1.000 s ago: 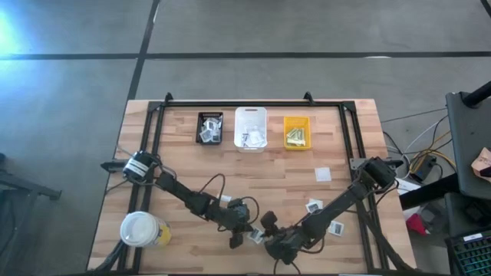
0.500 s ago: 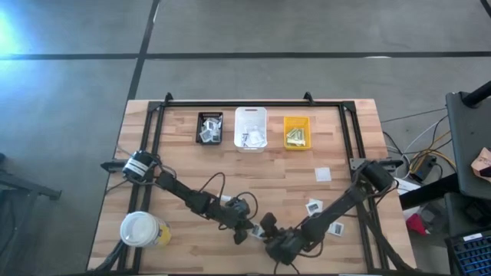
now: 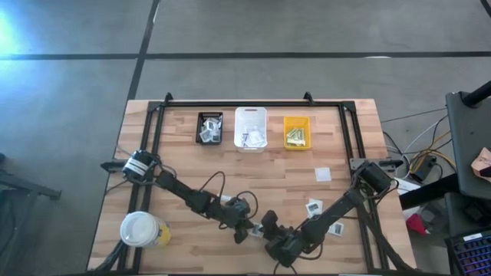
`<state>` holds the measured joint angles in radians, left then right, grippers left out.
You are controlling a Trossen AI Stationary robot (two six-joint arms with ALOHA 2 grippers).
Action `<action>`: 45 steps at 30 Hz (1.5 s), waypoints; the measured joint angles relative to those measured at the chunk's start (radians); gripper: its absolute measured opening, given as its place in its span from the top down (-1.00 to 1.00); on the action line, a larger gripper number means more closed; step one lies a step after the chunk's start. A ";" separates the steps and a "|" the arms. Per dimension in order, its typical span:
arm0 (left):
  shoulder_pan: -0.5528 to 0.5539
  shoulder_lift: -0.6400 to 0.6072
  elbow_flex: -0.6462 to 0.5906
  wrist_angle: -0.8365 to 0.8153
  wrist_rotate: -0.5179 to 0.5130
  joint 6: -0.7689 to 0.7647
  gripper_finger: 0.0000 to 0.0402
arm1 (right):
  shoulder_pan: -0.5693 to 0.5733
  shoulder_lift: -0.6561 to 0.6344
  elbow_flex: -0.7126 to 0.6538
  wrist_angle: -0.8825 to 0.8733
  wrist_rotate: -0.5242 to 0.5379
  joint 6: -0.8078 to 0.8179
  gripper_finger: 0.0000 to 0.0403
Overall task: Pick & Place First Aid Supplies
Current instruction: Put the towelette pack into the black basket
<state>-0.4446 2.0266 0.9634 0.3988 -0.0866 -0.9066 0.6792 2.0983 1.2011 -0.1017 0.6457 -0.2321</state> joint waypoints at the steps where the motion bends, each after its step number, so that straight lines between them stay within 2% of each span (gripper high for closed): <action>1: 0.000 0.000 0.000 0.000 0.002 0.000 1.00 | 0.000 0.000 0.000 0.000 0.019 0.000 0.50; 10: 0.004 0.000 -0.004 0.048 0.014 0.036 1.00 | 0.002 0.004 0.021 -0.004 0.040 -0.010 0.64; 22: 0.016 -0.007 -0.005 0.074 0.025 0.091 1.00 | 0.005 0.005 0.027 0.000 0.034 0.015 0.93; 31: 0.033 -0.068 -0.008 0.044 0.032 0.210 1.00 | 0.015 0.005 0.027 0.000 0.032 0.047 0.95; 36: 0.046 -0.120 -0.009 -0.072 0.015 0.277 1.00 | 0.026 0.005 0.033 -0.004 0.032 0.050 0.96; 45: 0.065 -0.274 -0.082 -0.134 -0.044 0.399 1.00 | 0.034 -0.005 0.087 -0.057 0.037 0.098 0.96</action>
<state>-0.3800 1.7522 0.8810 0.2649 -0.1308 -0.5073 0.7133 2.0929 1.2885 -0.1584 0.6824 -0.1346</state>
